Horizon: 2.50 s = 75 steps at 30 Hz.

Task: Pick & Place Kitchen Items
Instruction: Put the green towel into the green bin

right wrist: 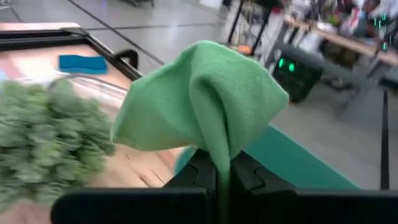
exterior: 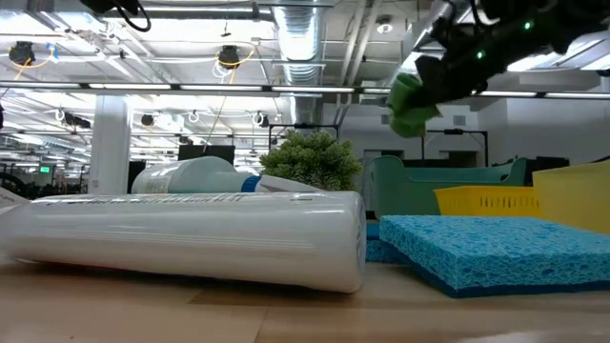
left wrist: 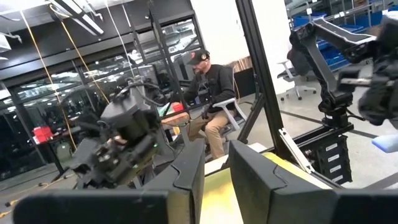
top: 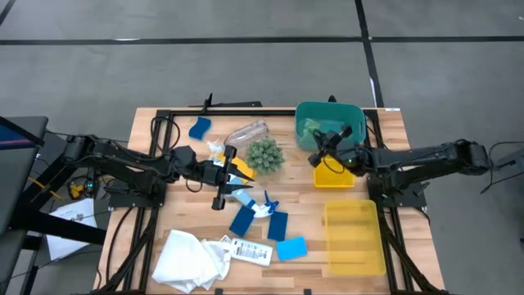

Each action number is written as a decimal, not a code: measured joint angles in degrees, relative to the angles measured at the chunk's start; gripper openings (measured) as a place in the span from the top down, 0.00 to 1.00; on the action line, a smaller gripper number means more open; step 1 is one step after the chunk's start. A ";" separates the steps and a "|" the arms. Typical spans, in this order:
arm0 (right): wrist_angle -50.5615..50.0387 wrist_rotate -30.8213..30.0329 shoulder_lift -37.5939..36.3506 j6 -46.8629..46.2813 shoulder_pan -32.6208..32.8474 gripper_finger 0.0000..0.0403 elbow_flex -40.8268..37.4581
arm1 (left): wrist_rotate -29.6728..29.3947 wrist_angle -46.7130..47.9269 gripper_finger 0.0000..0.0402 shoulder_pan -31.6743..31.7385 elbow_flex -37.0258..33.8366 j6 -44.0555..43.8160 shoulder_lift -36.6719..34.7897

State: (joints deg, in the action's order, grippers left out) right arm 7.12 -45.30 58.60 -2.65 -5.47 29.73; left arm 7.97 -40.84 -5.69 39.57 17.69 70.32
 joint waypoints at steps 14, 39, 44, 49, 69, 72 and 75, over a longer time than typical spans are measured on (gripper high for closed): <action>-7.86 4.85 -3.97 -7.93 -13.90 0.99 -3.82 | -0.24 0.06 0.82 0.00 0.02 0.00 0.00; -25.03 6.30 -12.42 -11.66 -25.72 0.99 -3.82 | -0.68 1.07 0.82 0.00 0.07 0.01 0.00; -27.25 8.02 -12.52 -12.98 -27.55 0.99 -3.80 | -0.70 1.07 0.82 0.00 0.07 0.02 0.00; -27.70 8.00 -12.47 -13.01 -28.50 0.99 -3.82 | -0.70 1.04 0.82 0.00 0.07 0.00 0.00; -27.66 7.94 -12.45 -12.53 -28.44 0.97 -3.82 | -0.70 1.03 0.82 0.00 0.07 0.00 0.00; -27.66 7.87 -12.44 -12.37 -28.44 0.97 -3.82 | -0.71 1.02 0.82 0.00 0.07 0.01 0.00; -27.66 7.84 -12.42 -12.37 -28.44 0.97 -3.82 | -0.70 1.03 0.82 0.00 0.07 0.01 0.00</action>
State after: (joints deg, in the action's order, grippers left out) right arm -20.53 -37.45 46.17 -15.03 -33.91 25.91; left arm 7.27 -39.81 -5.69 39.64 17.70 70.32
